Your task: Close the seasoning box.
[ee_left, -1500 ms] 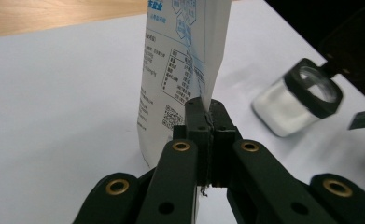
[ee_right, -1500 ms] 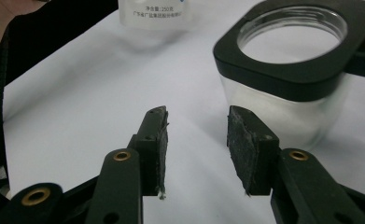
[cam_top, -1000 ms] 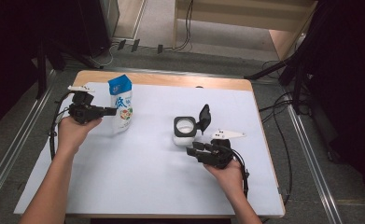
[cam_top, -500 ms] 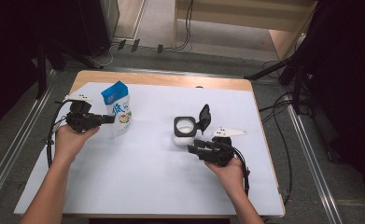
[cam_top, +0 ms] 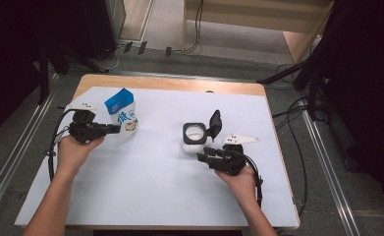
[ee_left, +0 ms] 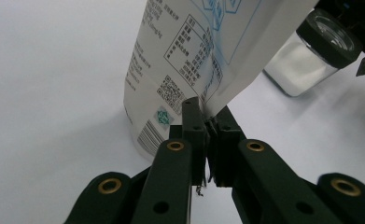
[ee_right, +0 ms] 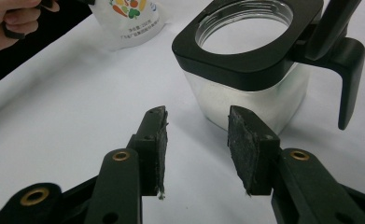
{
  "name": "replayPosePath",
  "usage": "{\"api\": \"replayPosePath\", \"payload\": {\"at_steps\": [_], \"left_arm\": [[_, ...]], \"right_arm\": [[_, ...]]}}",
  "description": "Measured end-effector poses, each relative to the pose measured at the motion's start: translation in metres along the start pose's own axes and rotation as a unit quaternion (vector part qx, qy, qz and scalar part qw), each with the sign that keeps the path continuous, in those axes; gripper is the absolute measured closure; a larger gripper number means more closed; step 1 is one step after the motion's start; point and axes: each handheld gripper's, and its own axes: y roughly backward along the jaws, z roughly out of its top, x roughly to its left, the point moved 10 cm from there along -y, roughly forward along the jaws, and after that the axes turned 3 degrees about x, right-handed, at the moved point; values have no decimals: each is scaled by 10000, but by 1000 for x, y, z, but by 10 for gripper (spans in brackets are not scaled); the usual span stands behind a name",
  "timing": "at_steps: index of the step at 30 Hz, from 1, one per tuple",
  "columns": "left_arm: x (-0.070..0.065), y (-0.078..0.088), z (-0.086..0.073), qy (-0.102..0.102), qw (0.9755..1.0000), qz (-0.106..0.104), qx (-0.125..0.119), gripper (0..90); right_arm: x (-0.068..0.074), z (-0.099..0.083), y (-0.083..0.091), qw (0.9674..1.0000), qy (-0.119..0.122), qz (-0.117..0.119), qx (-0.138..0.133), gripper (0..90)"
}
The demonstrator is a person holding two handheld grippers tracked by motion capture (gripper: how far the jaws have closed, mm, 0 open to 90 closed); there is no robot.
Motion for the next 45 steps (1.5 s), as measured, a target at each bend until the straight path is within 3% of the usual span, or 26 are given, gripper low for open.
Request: {"api": "replayPosePath", "payload": {"at_steps": [7, 14, 28, 36, 45], "left_arm": [[0, 0, 0, -16, 10000, 46, -49, 829], [-4, 2, 3, 12, 9999, -30, -135, 704], [-8, 7, 5, -141, 9998, 71, -156, 498], [-16, 13, 2, -292, 9995, 53, -65, 419], [-11, 16, -11, -156, 9998, 143, -6, 411]], "right_arm": [[1, -1, -2, 10000, 37, 2, 15, 590], [0, 0, 0, 10000, 18, -10, -14, 589], [-2, 4, 4, 10000, 29, -14, -76, 593], [-10, 8, 17, 9999, 30, -128, -104, 669], [-30, 12, 32, 9993, -158, -313, -113, 826]]}}
